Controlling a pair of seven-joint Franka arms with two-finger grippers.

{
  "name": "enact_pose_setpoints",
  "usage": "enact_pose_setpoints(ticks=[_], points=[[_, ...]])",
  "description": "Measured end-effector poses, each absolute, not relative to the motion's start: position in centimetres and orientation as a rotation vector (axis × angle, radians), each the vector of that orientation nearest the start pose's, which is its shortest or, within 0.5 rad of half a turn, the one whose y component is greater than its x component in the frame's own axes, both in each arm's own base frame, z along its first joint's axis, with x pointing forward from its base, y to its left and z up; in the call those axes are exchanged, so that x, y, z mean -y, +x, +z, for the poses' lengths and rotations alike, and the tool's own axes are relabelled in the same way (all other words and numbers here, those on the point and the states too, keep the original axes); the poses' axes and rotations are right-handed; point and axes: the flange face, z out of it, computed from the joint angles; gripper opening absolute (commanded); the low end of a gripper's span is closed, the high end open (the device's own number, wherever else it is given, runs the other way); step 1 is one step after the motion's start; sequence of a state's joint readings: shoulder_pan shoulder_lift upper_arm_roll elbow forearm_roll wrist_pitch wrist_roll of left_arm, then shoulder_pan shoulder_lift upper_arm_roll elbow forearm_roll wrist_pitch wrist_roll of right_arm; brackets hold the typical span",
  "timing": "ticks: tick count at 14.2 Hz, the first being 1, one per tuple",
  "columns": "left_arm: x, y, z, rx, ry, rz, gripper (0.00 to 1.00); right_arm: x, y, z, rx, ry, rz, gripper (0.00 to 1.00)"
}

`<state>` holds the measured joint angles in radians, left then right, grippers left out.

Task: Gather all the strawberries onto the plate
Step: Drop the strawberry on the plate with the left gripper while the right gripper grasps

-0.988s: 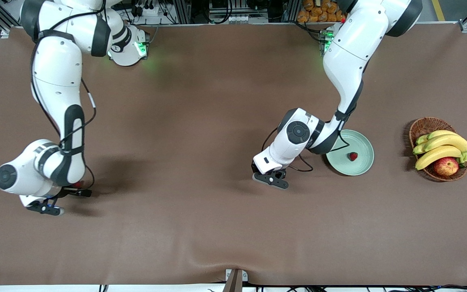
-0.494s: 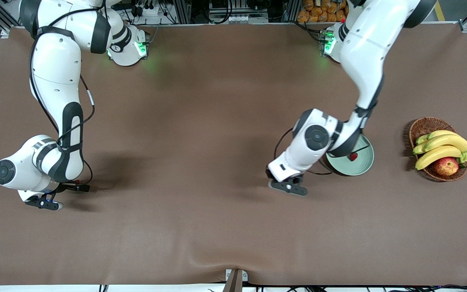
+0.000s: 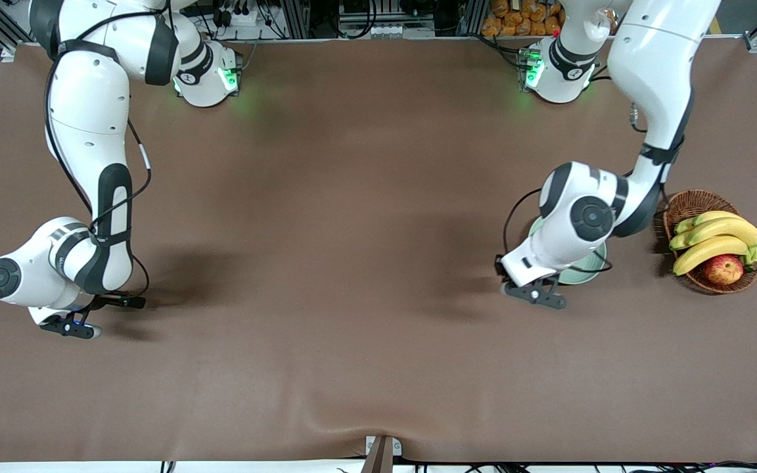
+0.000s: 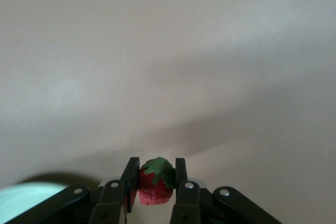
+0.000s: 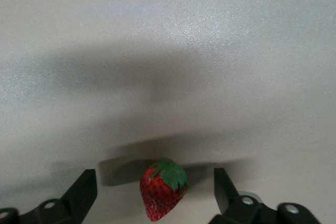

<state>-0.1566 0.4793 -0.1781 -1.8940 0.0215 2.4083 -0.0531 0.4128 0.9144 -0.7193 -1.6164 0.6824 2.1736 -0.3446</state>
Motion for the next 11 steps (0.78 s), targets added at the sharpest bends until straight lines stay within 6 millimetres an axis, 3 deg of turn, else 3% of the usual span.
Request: enact_pose_setpoints(ticks=[2,4,8,11], points=[[19.3,58.6,25.3,-0.432,-3.174,-0.001,0.12,12.3,66.4,17.3,-0.338,-3.125,0.126,0.06],[17.9,57.1,24.9,-0.41,-3.167,0.039,0.12,12.2,66.5,17.8,-0.336,-3.119,0.12,0.03],[14.8,55.8,24.5,-0.344,-3.163,0.082,0.13,13.2,66.3,19.6,-0.291,-3.108,0.151,0.02],[12.3,56.1,24.3,-0.366,-3.162,0.088,0.18,11.0,67.2,21.9,-0.216,-3.111,0.141,0.02]])
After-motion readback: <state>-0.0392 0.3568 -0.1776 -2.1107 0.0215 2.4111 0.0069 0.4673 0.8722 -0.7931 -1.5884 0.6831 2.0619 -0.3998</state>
